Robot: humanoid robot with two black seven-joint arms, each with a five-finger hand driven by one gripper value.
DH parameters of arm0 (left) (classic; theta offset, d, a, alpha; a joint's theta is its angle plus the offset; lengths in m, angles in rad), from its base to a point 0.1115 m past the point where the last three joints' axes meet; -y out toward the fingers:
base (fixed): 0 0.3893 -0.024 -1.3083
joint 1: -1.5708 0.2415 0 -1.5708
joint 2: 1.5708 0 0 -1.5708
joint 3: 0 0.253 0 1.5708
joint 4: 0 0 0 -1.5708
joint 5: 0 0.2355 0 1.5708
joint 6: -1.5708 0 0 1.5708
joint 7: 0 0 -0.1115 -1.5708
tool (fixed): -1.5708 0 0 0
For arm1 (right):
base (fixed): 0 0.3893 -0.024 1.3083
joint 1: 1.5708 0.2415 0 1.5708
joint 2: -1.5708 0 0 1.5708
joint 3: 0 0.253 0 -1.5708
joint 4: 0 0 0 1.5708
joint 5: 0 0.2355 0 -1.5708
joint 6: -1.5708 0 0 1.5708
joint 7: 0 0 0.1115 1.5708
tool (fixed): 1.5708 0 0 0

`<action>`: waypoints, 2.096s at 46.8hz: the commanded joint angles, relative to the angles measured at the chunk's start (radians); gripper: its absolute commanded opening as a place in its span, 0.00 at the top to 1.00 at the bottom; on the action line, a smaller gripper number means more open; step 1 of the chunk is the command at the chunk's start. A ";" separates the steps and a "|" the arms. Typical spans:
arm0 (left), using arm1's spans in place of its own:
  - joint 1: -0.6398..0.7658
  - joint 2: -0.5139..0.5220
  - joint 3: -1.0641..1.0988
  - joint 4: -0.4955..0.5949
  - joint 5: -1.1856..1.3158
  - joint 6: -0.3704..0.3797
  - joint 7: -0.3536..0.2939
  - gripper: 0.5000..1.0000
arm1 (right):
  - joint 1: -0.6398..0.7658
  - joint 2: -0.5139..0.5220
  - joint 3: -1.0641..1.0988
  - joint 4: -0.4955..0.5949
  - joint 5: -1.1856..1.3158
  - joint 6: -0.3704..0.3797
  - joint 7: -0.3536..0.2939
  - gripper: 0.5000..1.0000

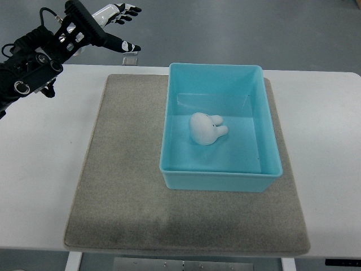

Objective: Place white toy into blue box with left hand

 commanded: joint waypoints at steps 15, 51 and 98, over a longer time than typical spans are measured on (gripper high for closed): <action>0.012 -0.040 -0.003 0.097 -0.498 0.001 0.015 0.23 | 0.000 0.000 0.000 0.000 0.000 0.000 0.000 0.13; 0.069 -0.151 -0.127 0.183 -0.827 -0.069 0.015 0.15 | 0.000 0.000 0.000 0.000 0.000 0.000 0.000 0.13; 0.147 -0.171 -0.257 0.182 -0.977 -0.203 -0.005 0.01 | 0.000 0.000 0.000 0.000 0.000 0.000 0.000 0.13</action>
